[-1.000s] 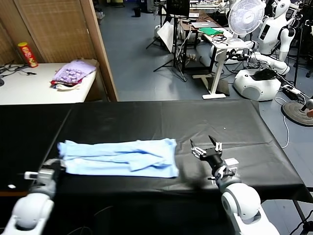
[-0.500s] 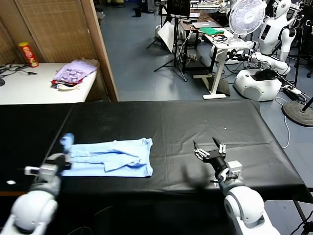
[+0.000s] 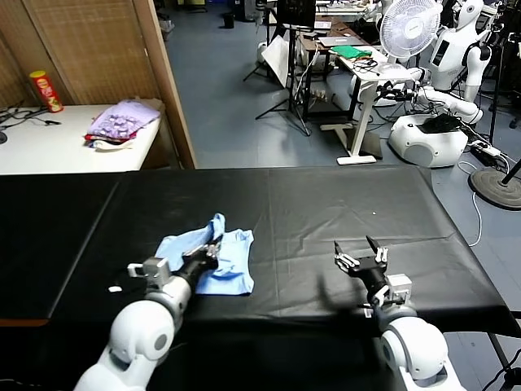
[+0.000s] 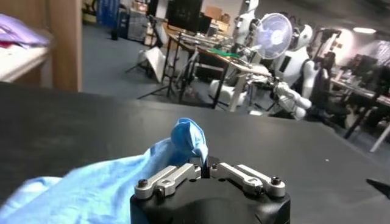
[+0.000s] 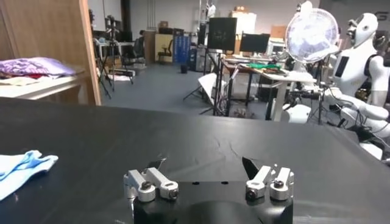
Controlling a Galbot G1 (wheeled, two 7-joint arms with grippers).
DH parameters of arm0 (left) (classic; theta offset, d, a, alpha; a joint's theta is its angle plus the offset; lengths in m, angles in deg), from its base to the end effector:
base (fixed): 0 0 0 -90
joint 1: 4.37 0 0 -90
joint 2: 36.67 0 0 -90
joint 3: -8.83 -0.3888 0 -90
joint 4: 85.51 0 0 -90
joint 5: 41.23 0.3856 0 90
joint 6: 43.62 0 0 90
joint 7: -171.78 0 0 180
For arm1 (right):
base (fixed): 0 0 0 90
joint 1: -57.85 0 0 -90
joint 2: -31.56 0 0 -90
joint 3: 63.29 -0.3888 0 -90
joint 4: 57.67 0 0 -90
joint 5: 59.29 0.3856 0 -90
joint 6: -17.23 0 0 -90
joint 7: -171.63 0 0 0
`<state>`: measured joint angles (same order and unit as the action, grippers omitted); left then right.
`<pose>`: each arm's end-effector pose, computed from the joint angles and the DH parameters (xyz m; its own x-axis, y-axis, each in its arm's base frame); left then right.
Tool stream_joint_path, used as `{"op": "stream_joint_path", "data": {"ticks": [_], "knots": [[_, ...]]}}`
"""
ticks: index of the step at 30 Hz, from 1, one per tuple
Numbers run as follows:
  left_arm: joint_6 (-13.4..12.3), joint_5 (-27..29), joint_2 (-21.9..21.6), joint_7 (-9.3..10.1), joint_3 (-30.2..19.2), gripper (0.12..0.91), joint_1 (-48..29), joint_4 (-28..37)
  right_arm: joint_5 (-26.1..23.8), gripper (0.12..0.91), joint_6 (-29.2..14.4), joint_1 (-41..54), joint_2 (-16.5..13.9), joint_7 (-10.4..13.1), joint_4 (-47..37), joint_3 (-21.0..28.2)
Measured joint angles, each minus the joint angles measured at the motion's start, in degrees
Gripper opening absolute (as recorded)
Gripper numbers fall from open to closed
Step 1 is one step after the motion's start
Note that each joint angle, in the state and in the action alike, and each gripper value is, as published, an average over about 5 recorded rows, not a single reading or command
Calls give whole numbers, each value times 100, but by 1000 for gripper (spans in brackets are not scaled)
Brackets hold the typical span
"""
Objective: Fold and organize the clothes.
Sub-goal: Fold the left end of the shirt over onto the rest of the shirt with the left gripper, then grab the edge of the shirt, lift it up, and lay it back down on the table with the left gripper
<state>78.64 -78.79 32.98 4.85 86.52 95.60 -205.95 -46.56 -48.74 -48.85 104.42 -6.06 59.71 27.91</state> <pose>0.2842 0.0008 -0.2591 -0.8926 0.3040 0.3330 0.2250 0.9403 -0.2554 0.2692 -0.0555 -0.2939 -0.9640 -0.0855 0.2519 -0.1065 0.9918 -0.0708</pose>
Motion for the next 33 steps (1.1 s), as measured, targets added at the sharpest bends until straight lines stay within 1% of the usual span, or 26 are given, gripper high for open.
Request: {"op": "stream_joint_path", "data": {"ticks": [5, 7, 9, 10, 13, 14, 17, 18, 20, 23, 26, 29, 33], "knots": [[-40, 184, 125, -70, -114, 157, 27, 56, -28, 798, 2, 46, 10, -13, -33, 74], [-84, 260, 164, -126, -128, 196, 51, 64, -40, 798, 5, 68, 13, -23, -42, 118], [-118, 290, 190, -175, -131, 268, 77, 58, -53, 798, 10, 94, 18, -34, -59, 168], [-131, 287, 196, -195, -127, 317, 95, 46, -57, 798, 13, 108, 19, -37, -71, 193], [-183, 237, 178, -210, -66, 468, 150, -16, -62, 798, 14, 168, 17, -43, -132, 274], [-226, 223, 153, -207, -26, 535, 170, -35, -61, 798, 14, 191, 15, -45, -156, 302], [-396, 121, 2, -198, 170, 690, 236, -38, -53, 798, 11, 262, 14, -50, -226, 379], [-434, 32, -69, -199, 267, 731, 260, -15, -49, 798, 9, 284, 17, -52, -246, 402], [-470, -250, -228, -210, 529, 781, 310, 73, -43, 798, 5, 320, 22, -56, -286, 440], [-515, -686, -423, -280, 1006, 796, 373, 284, -32, 798, 0, 356, 14, -63, -331, 479], [-578, -987, -493, -353, 1387, 798, 412, 528, -17, 798, -1, 379, -14, -66, -351, 491], [-626, -1213, -468, -368, 1587, 798, 452, 762, -2, 798, -2, 391, -50, -68, -359, 491], [-642, -1566, -388, -343, 1704, 798, 533, 1017, 9, 798, -8, 401, -72, -72, -381, 493]]}}
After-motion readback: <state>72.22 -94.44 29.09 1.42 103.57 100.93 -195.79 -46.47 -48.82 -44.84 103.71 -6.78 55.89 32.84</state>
